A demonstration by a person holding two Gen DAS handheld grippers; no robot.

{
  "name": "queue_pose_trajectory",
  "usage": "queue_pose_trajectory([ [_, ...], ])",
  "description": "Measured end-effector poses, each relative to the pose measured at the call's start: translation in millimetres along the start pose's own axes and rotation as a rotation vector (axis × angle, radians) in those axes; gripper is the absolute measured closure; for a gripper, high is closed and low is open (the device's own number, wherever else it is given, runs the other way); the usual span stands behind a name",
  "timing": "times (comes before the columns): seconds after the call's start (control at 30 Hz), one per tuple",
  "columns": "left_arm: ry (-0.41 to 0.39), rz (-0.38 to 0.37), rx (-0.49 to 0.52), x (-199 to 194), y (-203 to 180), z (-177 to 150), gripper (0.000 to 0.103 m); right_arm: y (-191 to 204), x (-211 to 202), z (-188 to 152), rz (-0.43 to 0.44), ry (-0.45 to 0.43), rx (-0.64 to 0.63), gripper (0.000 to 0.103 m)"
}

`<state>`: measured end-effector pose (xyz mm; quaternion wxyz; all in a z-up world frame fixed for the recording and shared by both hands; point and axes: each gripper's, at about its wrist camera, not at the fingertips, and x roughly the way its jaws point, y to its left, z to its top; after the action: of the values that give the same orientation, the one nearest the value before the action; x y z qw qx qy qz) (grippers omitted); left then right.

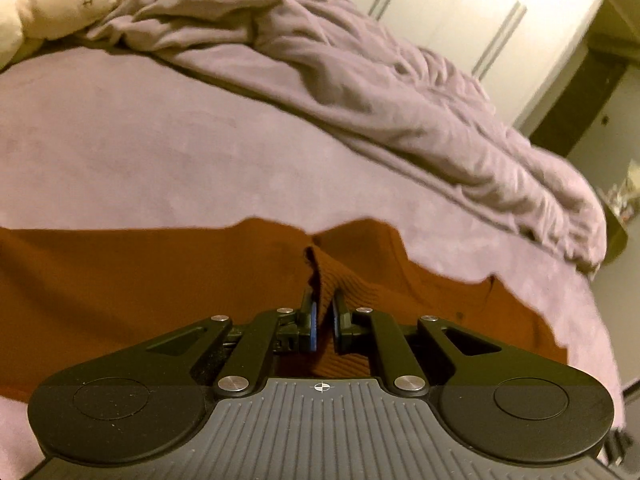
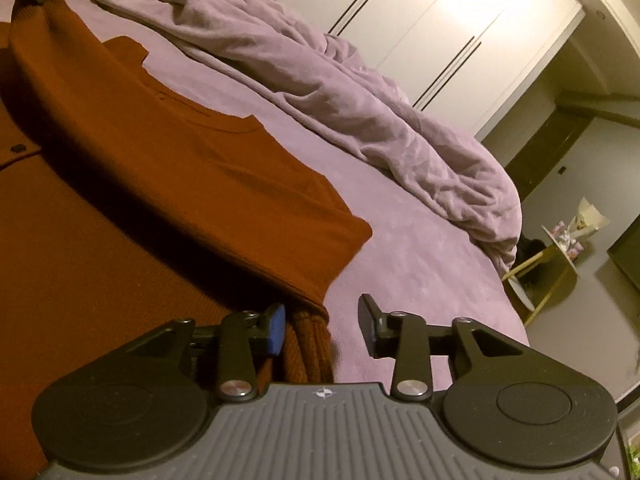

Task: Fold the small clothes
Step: 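Grasp the cardigan side edge with the left tool and fold it toward the center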

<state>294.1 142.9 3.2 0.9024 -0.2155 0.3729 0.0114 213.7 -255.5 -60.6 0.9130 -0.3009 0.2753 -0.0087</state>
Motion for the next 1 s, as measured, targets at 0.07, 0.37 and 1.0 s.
queue_pose_trajectory([
  [0.07, 0.012, 0.014, 0.031, 3.8, -3.3, -6.8, 0.094, -0.9, -1.0, -0.1, 0.015, -0.016, 0.013, 0.081],
  [0.37, 0.058, 0.049, 0.109, 19.5, -12.2, -24.9, 0.094, -19.7, 14.8, -6.0, 0.037, 0.078, 0.173, 0.084],
  [1.0, 0.066, -0.022, 0.035, 7.4, -7.6, 5.4, 0.091, -10.5, -21.3, 34.2, 0.209, -0.015, 0.183, 0.067],
])
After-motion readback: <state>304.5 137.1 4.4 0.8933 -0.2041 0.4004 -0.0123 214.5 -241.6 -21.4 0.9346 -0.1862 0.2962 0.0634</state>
